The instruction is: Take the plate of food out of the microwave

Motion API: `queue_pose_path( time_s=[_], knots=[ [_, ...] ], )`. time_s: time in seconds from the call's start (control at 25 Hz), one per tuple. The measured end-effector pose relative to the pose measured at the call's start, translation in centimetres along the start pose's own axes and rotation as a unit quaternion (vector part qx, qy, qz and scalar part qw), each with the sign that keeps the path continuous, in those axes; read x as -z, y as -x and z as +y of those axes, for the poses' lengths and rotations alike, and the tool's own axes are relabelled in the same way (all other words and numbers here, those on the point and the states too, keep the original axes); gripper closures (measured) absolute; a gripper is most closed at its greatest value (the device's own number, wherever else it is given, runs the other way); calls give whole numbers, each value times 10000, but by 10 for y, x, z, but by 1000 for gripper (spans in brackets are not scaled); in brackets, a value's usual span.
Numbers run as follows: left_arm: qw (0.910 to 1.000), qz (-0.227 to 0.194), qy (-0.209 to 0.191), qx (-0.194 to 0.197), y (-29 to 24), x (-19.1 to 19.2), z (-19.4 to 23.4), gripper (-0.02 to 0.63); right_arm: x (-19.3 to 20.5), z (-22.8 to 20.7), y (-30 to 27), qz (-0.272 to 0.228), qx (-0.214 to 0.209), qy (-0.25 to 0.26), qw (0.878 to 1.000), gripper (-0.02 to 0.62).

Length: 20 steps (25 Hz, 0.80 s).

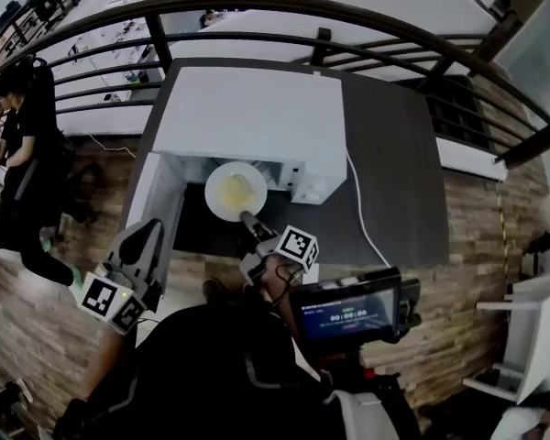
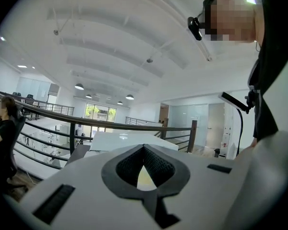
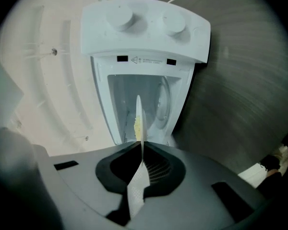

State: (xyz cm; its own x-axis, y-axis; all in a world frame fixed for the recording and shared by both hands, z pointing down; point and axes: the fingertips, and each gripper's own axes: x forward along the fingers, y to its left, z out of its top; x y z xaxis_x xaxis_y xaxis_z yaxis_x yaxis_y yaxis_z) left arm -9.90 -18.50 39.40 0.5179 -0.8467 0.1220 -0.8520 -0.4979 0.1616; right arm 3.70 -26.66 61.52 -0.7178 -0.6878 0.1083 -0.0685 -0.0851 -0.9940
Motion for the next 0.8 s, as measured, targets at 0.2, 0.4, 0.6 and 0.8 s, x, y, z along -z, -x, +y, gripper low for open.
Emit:
queue_pose_path(
  time_s=[0.2, 0.4, 0.6, 0.8],
  knots=[
    [10000, 4, 16, -39, -22, 15, 16, 603, -2, 24, 18, 141, -255, 34, 9996, 583],
    [9997, 44, 170, -166, -30, 31, 26, 603, -2, 44, 38, 221, -455, 68, 9987, 583],
    [9996, 51, 162, -242, -26, 31, -5, 604, -4, 67, 76, 217, -693, -70, 9973, 583],
    [9996, 79, 232, -141, -10, 26, -17, 603, 1, 80, 94, 0, -650, -104, 9978, 583]
  ],
)
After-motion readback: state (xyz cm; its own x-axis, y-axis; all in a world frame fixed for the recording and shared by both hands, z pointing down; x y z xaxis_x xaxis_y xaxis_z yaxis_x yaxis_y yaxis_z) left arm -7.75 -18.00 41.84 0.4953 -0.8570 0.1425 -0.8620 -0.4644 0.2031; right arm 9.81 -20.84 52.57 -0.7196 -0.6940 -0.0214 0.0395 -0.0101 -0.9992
